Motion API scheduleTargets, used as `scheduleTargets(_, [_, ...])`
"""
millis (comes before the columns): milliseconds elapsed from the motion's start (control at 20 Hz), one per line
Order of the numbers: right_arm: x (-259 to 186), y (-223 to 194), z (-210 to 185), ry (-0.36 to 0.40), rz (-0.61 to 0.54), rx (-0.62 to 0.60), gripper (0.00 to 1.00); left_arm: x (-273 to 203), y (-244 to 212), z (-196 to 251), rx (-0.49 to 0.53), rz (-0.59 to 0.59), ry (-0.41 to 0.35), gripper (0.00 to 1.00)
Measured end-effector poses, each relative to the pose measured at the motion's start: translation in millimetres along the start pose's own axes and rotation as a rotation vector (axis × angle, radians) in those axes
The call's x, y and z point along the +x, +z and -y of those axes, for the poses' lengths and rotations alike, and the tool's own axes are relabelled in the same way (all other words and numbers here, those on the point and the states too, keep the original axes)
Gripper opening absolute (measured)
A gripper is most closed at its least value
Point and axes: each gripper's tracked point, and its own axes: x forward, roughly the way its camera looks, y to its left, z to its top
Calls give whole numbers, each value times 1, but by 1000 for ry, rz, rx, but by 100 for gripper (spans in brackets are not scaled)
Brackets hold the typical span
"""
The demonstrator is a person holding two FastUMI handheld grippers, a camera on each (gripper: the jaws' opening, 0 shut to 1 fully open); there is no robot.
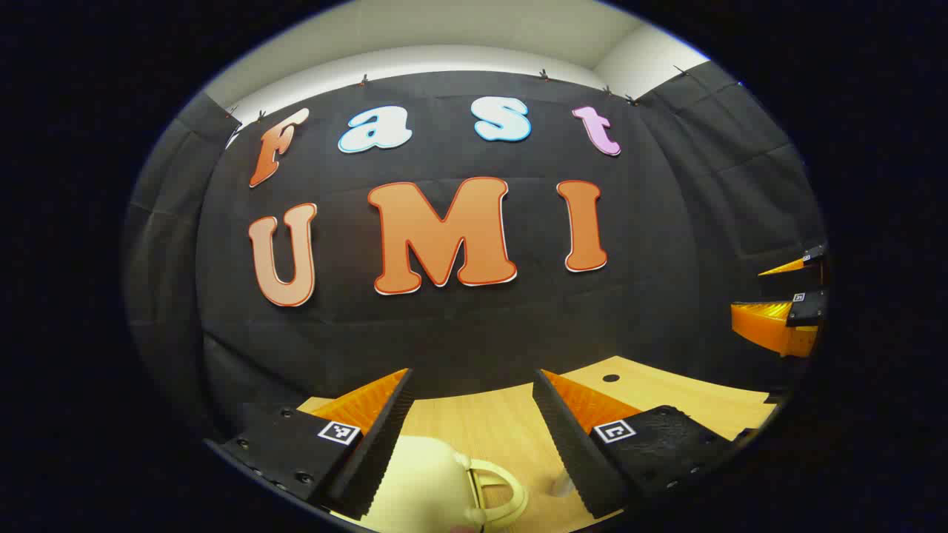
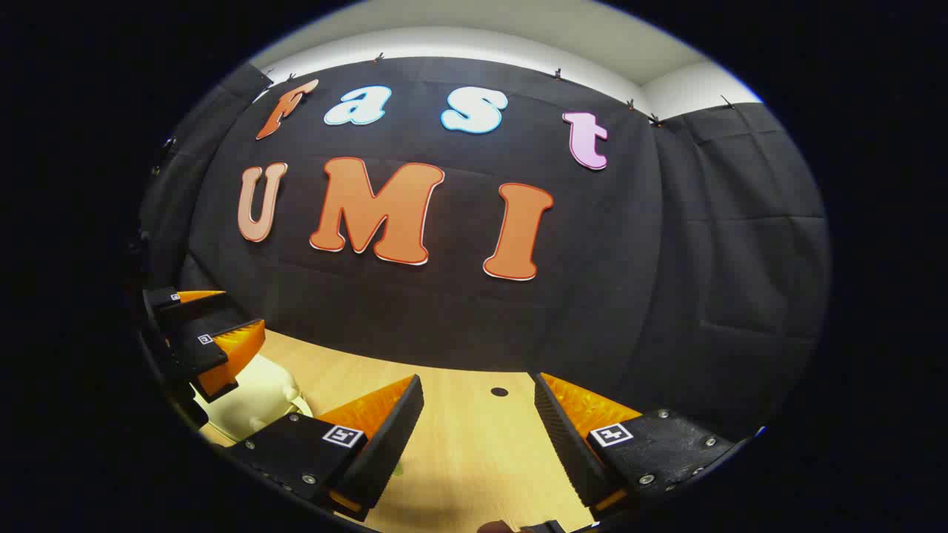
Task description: First open the suitcase, pack the skin care products into it, and then close the suitcase.
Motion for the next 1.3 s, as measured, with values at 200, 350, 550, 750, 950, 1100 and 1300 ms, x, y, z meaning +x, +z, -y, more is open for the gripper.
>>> scheduleTargets(200, [2,6,-8,16,24,8,96,-5,11,-7,-20,25,22,99])
scheduleTargets(350, [6,3,-22,65,23,-1,95,-13,27,-10,-42,58,47,98])
scheduleTargets(550, [8,11,-25,109,54,-7,95,-11,37,7,-69,64,29,100])
scheduleTargets(750, [8,9,-20,134,59,-9,95,-12,39,19,-105,50,12,98])
scheduleTargets(950, [10,9,-12,147,64,-11,96,-8,23,13,-30,-1,75,99])
scheduleTargets(1100, [15,8,-2,144,65,0,95,-6,-1,23,39,-54,39,98])
scheduleTargets(1300, [20,7,15,126,73,-9,95,-11,-55,34,190,-162,-18,98])
